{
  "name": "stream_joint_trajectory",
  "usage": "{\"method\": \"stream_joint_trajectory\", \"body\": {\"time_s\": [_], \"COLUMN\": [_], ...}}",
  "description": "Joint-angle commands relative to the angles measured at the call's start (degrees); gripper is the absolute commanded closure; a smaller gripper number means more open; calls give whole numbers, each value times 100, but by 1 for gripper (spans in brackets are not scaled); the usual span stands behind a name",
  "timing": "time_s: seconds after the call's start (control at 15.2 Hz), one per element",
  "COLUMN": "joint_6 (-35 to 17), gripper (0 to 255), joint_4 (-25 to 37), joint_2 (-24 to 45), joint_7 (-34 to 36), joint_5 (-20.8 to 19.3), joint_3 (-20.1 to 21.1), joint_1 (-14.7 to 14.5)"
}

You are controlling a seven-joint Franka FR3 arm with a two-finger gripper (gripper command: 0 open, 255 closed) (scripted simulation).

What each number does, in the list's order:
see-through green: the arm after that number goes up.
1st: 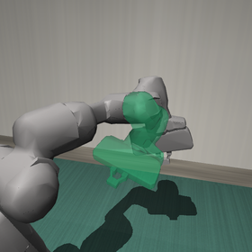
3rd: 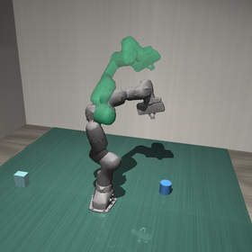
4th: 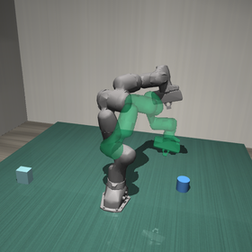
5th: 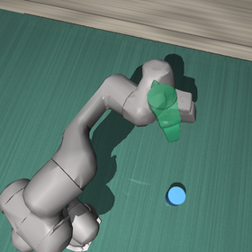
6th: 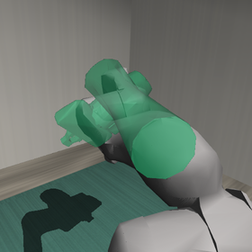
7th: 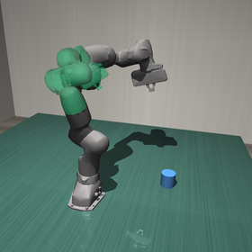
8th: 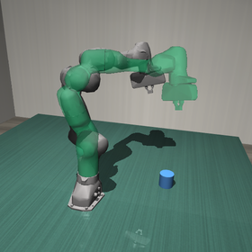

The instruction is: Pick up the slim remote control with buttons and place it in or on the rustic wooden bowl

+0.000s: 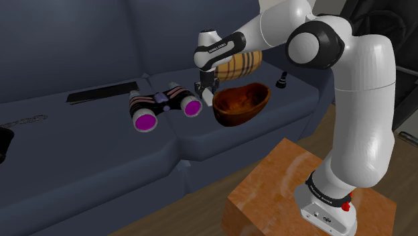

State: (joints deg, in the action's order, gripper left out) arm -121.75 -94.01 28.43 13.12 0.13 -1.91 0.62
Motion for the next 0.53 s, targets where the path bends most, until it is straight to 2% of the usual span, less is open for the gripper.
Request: {"method": "stream_joint_trajectory", "body": {"time_s": [0.0,0.46], "joint_6": [60,502], "gripper": [255,255], "joint_4": [27,256], "joint_2": [-35,-248], "joint_7": [0,-1], "joint_5": [-1,-7], "joint_3": [0,-4], "joint_1": [-1,-3]}}
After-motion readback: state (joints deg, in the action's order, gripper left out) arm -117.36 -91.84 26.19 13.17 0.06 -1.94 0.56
